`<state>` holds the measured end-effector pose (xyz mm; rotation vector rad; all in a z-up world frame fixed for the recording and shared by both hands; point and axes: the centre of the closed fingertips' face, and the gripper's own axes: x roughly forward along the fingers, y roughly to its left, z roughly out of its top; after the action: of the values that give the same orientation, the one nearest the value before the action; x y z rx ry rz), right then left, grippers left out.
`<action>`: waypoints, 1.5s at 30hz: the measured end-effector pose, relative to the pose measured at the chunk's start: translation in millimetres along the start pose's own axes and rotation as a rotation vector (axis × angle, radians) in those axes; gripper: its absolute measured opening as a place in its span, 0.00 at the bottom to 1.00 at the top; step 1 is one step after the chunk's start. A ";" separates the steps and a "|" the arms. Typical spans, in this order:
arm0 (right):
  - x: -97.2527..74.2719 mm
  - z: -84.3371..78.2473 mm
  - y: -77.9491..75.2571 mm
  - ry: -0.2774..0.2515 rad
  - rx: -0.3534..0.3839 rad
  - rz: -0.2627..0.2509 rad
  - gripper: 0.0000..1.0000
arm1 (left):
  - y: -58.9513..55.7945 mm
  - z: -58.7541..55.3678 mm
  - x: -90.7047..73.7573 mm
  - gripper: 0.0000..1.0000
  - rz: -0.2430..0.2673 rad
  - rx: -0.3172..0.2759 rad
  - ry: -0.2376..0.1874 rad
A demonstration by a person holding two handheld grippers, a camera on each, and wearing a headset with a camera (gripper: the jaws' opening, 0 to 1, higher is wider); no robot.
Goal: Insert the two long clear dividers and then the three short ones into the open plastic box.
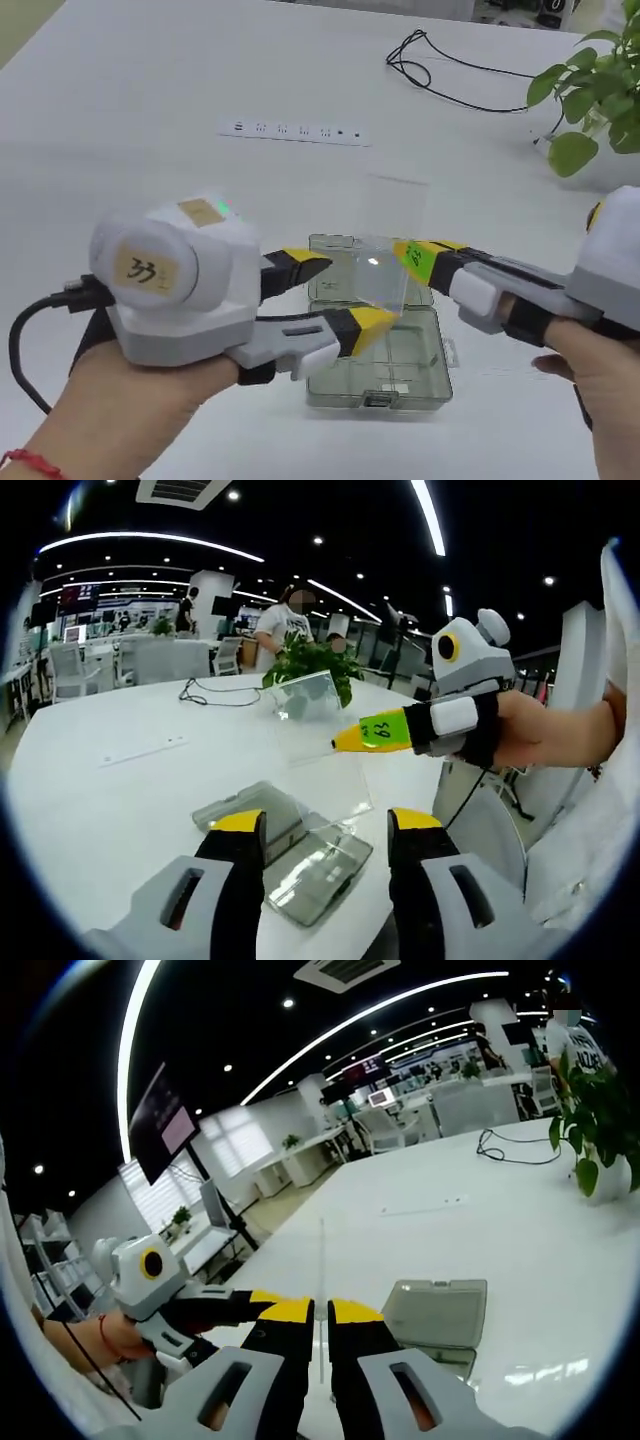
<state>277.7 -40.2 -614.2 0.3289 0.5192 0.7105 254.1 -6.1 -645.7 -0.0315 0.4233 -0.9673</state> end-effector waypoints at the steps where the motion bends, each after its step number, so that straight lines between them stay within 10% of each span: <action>1: -0.2 -0.3 -2.3 0.007 -0.004 -0.006 0.06 | 0.6 -1.5 -0.9 0.49 -0.002 0.007 0.003; 30: -2.0 -65.3 -76.0 0.530 0.214 -0.236 0.06 | 13.8 -47.2 -28.5 0.84 -0.104 0.145 0.076; 45: 7.9 -101.6 -97.5 0.677 0.303 -0.317 0.06 | 16.7 -58.1 -26.0 0.94 -0.153 0.165 0.091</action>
<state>278.3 -93.2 -744.9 0.2727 1.3001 0.4183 233.4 33.7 -693.9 0.1319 0.4283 -1.1553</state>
